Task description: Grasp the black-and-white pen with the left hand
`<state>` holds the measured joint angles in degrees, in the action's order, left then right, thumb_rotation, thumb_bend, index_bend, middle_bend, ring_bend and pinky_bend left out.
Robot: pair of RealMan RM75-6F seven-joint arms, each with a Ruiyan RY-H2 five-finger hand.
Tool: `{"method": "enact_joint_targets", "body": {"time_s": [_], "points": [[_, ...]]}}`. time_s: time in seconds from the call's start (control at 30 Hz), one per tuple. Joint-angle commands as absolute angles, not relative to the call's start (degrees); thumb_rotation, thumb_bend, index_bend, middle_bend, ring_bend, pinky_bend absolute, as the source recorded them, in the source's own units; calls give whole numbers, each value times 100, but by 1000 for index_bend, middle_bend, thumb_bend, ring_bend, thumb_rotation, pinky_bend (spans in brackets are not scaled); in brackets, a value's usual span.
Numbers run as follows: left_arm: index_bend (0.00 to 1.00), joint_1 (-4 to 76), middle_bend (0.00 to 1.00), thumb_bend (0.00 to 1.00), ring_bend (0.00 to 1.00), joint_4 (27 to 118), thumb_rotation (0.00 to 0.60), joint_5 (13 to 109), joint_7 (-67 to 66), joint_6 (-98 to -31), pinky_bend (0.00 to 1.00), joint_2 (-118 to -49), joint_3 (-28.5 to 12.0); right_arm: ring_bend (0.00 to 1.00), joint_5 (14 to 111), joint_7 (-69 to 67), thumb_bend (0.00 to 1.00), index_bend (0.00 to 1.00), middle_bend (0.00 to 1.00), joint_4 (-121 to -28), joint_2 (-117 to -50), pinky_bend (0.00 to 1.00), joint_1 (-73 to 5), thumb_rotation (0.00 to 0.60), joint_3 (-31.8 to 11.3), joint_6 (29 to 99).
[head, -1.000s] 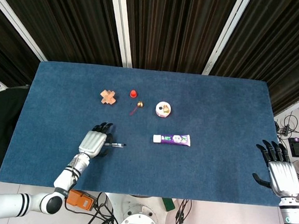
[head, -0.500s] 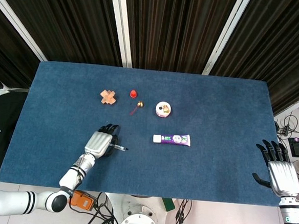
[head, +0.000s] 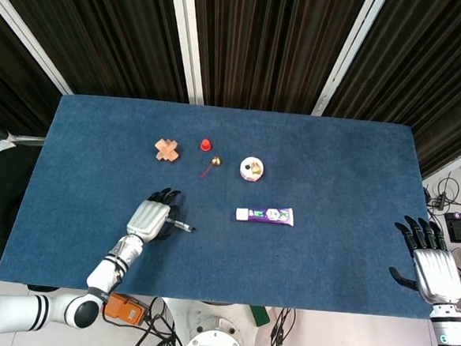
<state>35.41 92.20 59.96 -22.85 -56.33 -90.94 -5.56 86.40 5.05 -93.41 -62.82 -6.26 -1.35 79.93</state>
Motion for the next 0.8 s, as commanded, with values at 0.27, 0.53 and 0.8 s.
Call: {"method": "enact_joint_targets", "body": {"time_s": [0.27,0.53,0.8], "points": [[563,3274,109,503,0,10484,600,6756,-736,-5685,144,-7405,-863,35,8647,557,359,207,119,-9359,-6298,47,-608,600,-131,8033],[563,3008,109,505,0,11380,600,7624,1536,-5495,145,-5636,-1158,35,8587,640,359,206,119,-9381,-6339,47,-624,600,-157,8006],[563,2873,109,505,0,11405,600,8582,3080,-5629,145,-4616,-1188,35,8531,667,360,206,119,-9409,-6360,47,-630,600,-186,8000]]}}
